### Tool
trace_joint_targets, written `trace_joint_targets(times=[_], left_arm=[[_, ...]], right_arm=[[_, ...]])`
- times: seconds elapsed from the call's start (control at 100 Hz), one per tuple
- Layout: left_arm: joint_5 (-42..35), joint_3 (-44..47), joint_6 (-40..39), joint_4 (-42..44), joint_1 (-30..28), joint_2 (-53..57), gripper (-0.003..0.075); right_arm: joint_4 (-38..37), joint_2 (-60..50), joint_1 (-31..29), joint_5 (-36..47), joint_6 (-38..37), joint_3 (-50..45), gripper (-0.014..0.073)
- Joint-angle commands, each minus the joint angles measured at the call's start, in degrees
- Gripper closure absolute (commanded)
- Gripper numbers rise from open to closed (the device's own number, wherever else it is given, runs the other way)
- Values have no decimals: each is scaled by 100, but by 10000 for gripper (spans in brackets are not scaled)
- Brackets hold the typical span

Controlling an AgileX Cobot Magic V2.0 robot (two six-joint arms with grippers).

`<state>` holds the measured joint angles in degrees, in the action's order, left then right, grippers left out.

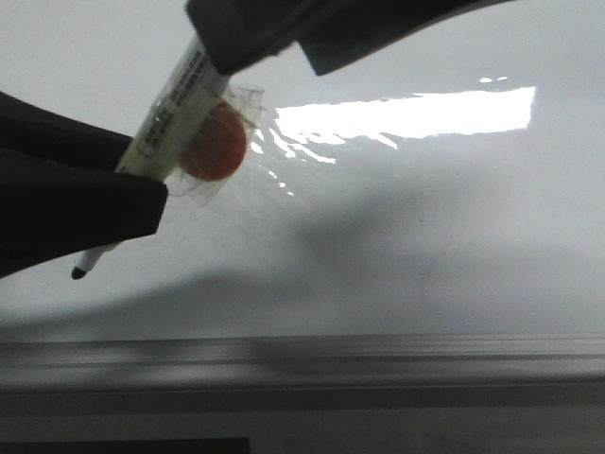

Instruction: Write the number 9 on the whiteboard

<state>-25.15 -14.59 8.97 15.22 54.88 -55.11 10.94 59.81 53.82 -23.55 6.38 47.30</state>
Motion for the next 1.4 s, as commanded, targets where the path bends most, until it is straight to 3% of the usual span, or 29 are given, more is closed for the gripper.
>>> trace_joint_targets(times=[0.0,0.21,0.41,0.47,0.63,0.7,0.9,1.17,1.39], left_arm=[[-407,-196,-44,5,10,63,741],[-407,-196,-44,5,10,63,741],[-407,-196,-44,5,10,63,738],[-407,-196,-44,5,10,63,705],[-407,-196,-78,-16,10,63,503],[-360,-196,-105,-16,10,104,464],[435,-196,-105,-521,10,963,465],[1250,-196,-105,-929,-37,2667,465],[1364,-196,-105,-1123,-126,2909,465]], right_arm=[[216,199,10,145,68,493,249],[303,632,10,-166,68,773,282],[303,711,0,-166,68,810,583],[303,711,0,-180,68,810,666],[303,699,0,-230,81,810,662],[278,690,0,-219,81,810,662],[213,394,-82,-231,81,810,653],[213,-17,-1014,-771,8,1084,652],[-15,-6,-1522,-996,-210,1771,652]])
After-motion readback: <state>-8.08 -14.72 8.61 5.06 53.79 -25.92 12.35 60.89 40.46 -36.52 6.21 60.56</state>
